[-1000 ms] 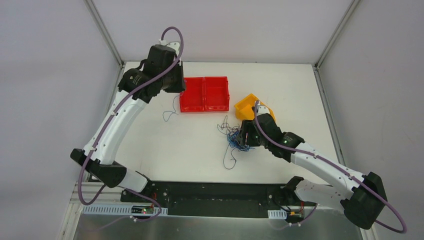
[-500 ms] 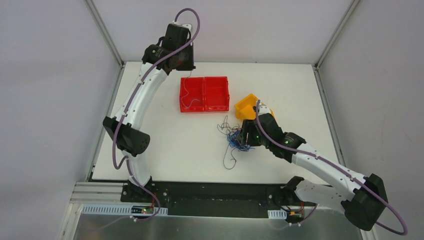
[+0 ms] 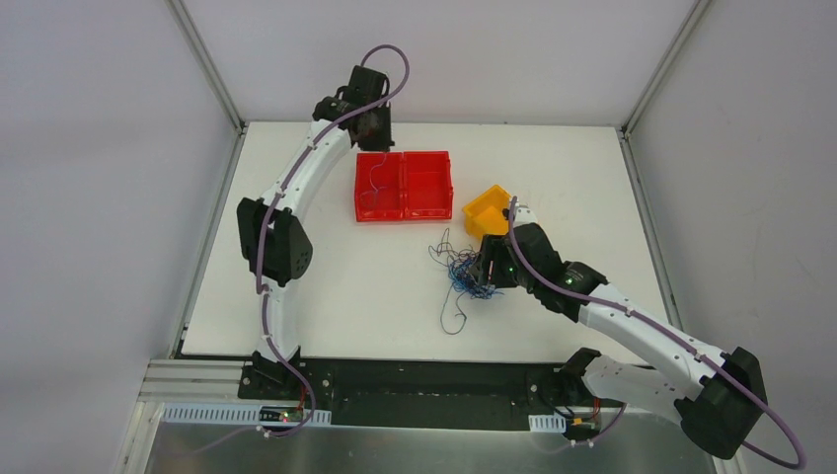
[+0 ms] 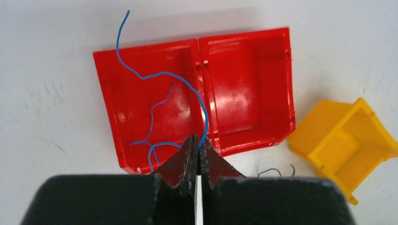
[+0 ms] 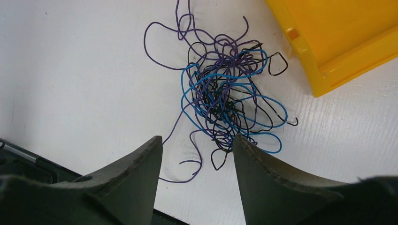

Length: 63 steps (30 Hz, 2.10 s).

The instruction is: Untangle the cables

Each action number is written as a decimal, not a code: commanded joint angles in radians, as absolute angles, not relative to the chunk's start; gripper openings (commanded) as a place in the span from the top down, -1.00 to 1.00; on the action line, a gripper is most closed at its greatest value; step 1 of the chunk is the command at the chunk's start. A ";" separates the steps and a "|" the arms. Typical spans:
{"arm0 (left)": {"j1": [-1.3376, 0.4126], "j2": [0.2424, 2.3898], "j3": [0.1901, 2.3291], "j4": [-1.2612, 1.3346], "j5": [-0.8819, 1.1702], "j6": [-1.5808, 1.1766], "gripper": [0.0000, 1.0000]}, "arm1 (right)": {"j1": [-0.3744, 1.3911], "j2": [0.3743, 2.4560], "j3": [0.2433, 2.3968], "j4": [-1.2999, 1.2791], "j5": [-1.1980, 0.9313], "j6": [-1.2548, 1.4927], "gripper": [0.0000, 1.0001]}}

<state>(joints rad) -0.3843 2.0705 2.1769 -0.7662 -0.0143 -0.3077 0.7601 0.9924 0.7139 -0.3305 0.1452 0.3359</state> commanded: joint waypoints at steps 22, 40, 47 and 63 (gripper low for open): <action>-0.378 1.949 1.747 -0.502 0.094 -0.351 1.00 | 0.749 0.973 0.741 -0.336 0.129 0.339 -0.20; -0.331 2.175 1.918 -0.481 0.006 -0.380 1.00 | 0.746 0.920 0.722 -0.363 0.153 0.340 -0.20; -0.333 2.183 1.837 -0.449 0.006 -0.379 1.00 | 0.746 0.937 0.736 -0.363 0.139 0.342 -0.20; -0.335 1.972 1.792 -0.446 0.120 -0.364 0.16 | 0.746 0.937 0.754 -0.395 0.162 0.347 -0.20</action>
<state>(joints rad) -0.3275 2.1353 1.8141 -0.4576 0.0525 -0.3584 0.7494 0.9409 0.7139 -0.3710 0.1421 0.3393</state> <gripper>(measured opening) 0.392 0.600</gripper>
